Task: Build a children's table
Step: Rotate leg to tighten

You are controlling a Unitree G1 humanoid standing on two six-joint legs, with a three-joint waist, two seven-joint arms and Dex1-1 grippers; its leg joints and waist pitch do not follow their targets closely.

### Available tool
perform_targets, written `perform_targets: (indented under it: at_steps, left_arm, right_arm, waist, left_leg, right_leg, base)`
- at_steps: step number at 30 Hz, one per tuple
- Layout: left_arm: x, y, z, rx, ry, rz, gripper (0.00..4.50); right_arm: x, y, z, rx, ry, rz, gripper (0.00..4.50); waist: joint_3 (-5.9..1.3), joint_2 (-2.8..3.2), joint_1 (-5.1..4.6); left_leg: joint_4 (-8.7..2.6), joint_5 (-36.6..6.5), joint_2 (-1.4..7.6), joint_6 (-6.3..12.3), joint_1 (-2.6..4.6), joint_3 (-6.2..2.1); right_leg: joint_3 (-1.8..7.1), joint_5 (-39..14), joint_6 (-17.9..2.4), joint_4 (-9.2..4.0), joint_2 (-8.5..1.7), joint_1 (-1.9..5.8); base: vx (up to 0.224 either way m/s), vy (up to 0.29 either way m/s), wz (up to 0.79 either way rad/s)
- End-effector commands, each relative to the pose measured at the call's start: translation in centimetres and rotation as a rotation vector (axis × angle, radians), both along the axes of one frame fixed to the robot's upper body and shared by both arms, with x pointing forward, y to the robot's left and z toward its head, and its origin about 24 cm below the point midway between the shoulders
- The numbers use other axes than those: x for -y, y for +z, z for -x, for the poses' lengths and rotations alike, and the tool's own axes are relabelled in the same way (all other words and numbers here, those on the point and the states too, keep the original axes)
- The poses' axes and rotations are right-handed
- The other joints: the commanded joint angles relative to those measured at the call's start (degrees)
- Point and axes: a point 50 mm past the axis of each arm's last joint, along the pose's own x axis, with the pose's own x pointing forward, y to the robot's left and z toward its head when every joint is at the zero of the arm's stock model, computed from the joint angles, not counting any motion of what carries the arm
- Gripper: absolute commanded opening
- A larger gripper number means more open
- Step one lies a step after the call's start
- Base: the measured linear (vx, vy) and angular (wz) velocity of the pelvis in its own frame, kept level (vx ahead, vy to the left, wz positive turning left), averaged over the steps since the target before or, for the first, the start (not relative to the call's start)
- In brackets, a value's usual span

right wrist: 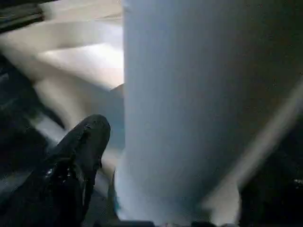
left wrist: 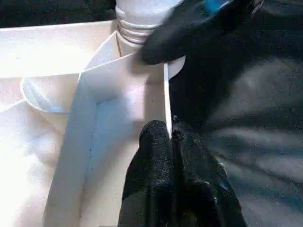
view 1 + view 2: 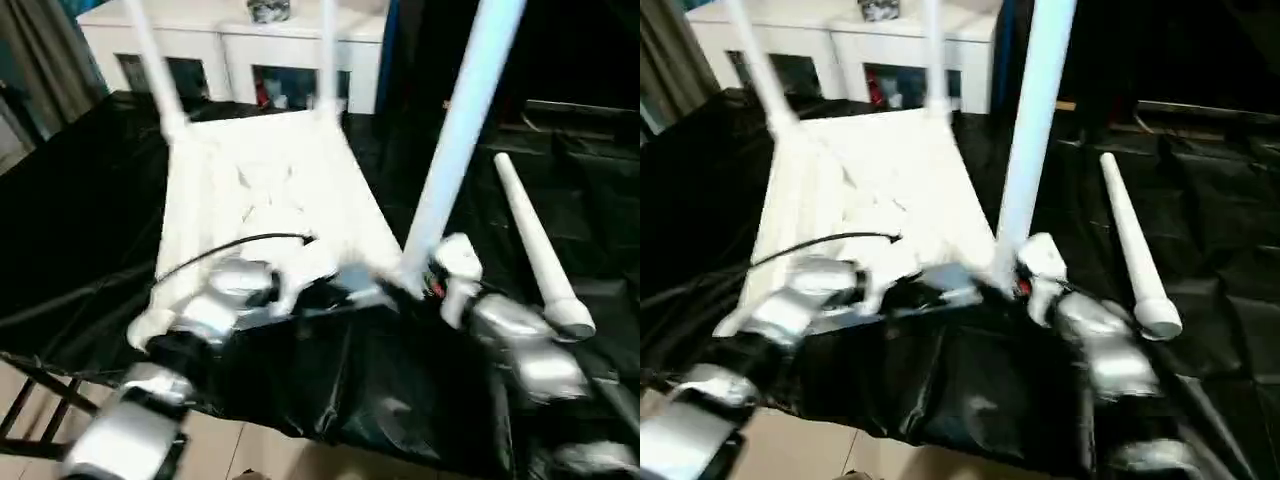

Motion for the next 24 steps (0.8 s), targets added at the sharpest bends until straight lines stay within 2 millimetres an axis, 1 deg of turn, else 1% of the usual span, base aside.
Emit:
perform_targets:
  at_steps: [1, 2, 4, 5, 6, 7, 8, 9, 12, 13, 16, 18, 19, 20, 21, 24]
  left_arm:
    - [0.3, 0.0, 0.4, -0.013, -0.057, 0.022, 0.0]
    - [0.0, 0.1, 0.6, -0.031, -0.082, 0.027, 0.0]
    - [-0.6, 0.3, 0.8, -0.055, -0.127, 0.03, 0.0]
    - [-1.1, 0.4, 0.9, -0.074, -0.165, 0.029, 0.0]
    - [-1.1, 0.4, 0.9, -0.075, -0.169, 0.028, 0.0]
    - [-1.2, 0.4, 0.9, -0.076, -0.173, 0.026, 0.0]
    - [-1.3, 0.4, 1.0, -0.078, -0.183, 0.025, 0.0]
    - [-1.3, 0.5, 1.0, -0.086, -0.197, 0.025, 0.0]
    - [-1.4, 0.6, 1.0, -0.096, -0.212, 0.024, 0.0]
    - [-1.5, 0.6, 1.0, -0.095, -0.214, 0.02, 0.0]
    - [-1.5, 0.6, 0.9, -0.108, -0.216, 0.024, 0.0]
    - [-1.5, 0.6, 1.0, -0.112, -0.219, 0.026, 0.0]
    - [-1.5, 0.6, 1.0, -0.115, -0.219, 0.028, 0.0]
    - [-1.5, 0.5, 1.0, -0.125, -0.218, 0.032, 0.0]
    - [-1.5, 0.5, 1.1, -0.137, -0.213, 0.036, 0.0]
    - [-1.5, 0.3, 1.1, -0.159, -0.181, 0.049, 0.0]
  right_arm:
    - [-0.5, 0.6, 0.3, 0.022, 0.087, -0.014, 4.12]
    - [-0.3, 0.7, 0.7, 0.009, 0.157, 0.006, 4.12]
    - [0.1, 0.9, 1.2, -0.024, 0.266, 0.031, 4.12]
    - [0.2, 1.2, 1.3, -0.051, 0.342, 0.044, 4.12]
    - [0.2, 1.2, 1.3, -0.055, 0.348, 0.045, 4.12]
    - [0.2, 1.2, 1.3, -0.058, 0.355, 0.045, 4.12]
    - [0.2, 1.2, 1.3, -0.06, 0.366, 0.048, 3.96]
    - [0.1, 1.3, 1.2, -0.061, 0.379, 0.049, 3.96]
    - [-0.2, 1.3, 1.1, -0.064, 0.402, 0.053, 3.67]
    - [-0.3, 1.3, 1.0, -0.067, 0.411, 0.055, 3.59]
    - [-0.5, 1.3, 1.0, -0.079, 0.43, 0.048, 3.3]
    - [-0.5, 1.3, 1.1, -0.083, 0.436, 0.046, 3.22]
    - [-0.6, 1.3, 1.1, -0.084, 0.438, 0.046, 3.09]
    - [-0.5, 1.2, 1.1, -0.084, 0.438, 0.045, 2.99]
    - [-0.6, 1.1, 1.2, -0.085, 0.433, 0.043, 2.91]
    - [-0.8, 0.8, 1.5, -0.095, 0.398, 0.017, 2.76]
  waist:
    - [-3.15, -0.94, 0.24]
    - [-3.13, -1.09, 0.24]
    - [-3.14, -1.0, 0.41]
    - [-3.17, -1.11, 0.66]
    - [-3.15, -0.97, 0.79]
    - [-3.15, -1.07, 0.83]
    - [-3.18, -1.07, 0.88]
    - [-3.21, -1.07, 1.06]
    - [-3.28, -1.06, 1.48]
    - [-3.3, -1.1, 1.66]
    - [-3.24, -1.02, 1.76]
    - [-3.29, -1.11, 1.78]
    - [-3.31, -1.11, 1.76]
    - [-3.32, -0.97, 1.78]
    - [-3.32, -1.06, 1.75]
    - [-3.27, -0.95, 1.7]
  left_leg:
    - [-3.63, -9.5, 3.18, 6.52, 0.14, -0.7]
    - [-3.67, -9.9, 3.16, 6.26, 0.14, -0.7]
    - [-3.65, -10.1, 3.25, 6.16, 0.29, -0.71]
    - [-3.58, -9.9, 3.27, 6.39, 0.2, -0.64]
    - [-3.63, -9.7, 3.39, 6.36, 0.23, -0.66]
    - [-3.62, -9.6, 3.37, 6.32, 0.22, -0.66]
    - [-3.61, -9.5, 3.4, 6.25, 0.23, -0.67]
    - [-3.62, -9.3, 3.44, 6.06, 0.36, -0.68]
    - [-3.59, -8.7, 3.49, 5.89, 0.51, -0.64]
    - [-3.56, -8.3, 3.48, 5.86, 0.46, -0.64]
    - [-3.6, -8.6, 3.45, 5.55, 0.46, -0.67]
    - [-3.58, -8.2, 3.42, 5.54, 0.37, -0.69]
    - [-3.54, -8.1, 3.39, 5.62, 0.37, -0.67]
    - [-3.52, -8.1, 3.36, 5.62, 0.37, -0.68]
    - [-3.53, -8.0, 3.36, 5.62, 0.34, -0.67]
    - [-3.6, -8.2, 3.38, 5.36, 0.38, -0.71]
  right_leg:
    - [2.63, -7.4, -14.2, -4.2, -4.19, 3.34]
    - [2.6, -8.7, -14.0, -4.33, -4.21, 3.34]
    - [2.62, -9.4, -14.0, -4.31, -4.21, 3.29]
    - [2.65, -9.2, -14.1, -4.25, -4.17, 3.35]
    - [2.67, -8.9, -14.4, -4.17, -4.22, 3.21]
    - [2.65, -8.7, -14.4, -4.14, -4.21, 3.19]
    - [2.65, -8.4, -14.6, -4.06, -4.21, 3.18]
    - [2.64, -8.1, -14.8, -4.0, -4.29, 3.1]
    - [2.7, -7.1, -15.1, -3.86, -4.27, 3.01]
    - [2.71, -6.6, -15.2, -3.77, -4.32, 3.06]
    - [2.69, -7.1, -15.1, -3.78, -4.34, 3.13]
    - [2.69, -6.7, -15.0, -3.74, -4.34, 3.22]
    - [2.68, -6.4, -15.0, -3.74, -4.32, 3.21]
    - [2.68, -6.3, -15.0, -3.73, -4.35, 3.22]
    - [2.66, -6.3, -15.0, -3.75, -4.33, 3.25]
    - [2.66, -7.0, -14.9, -3.82, -4.3, 3.25]
  base:
    - [0.0, 0.0, 0.0]
    - [0.0, 0.0, 0.0]
    - [0.0, 0.0, 0.0]
    - [0.0, 0.0, 0.0]
    - [0.0, 0.0, 0.0]
    - [0.0, 0.0, 0.0]
    - [0.0, 0.0, 0.0]
    - [0.0, 0.0, 0.0]
    - [0.0, 0.0, 0.0]
    - [0.0, 0.0, 0.0]
    - [0.0, 0.0, 0.0]
    - [0.0, 0.0, 0.0]
    - [0.0, 0.0, 0.0]
    - [0.0, 0.0, 0.0]
    - [0.0, 0.0, 0.0]
    - [0.0, 0.0, 0.0]
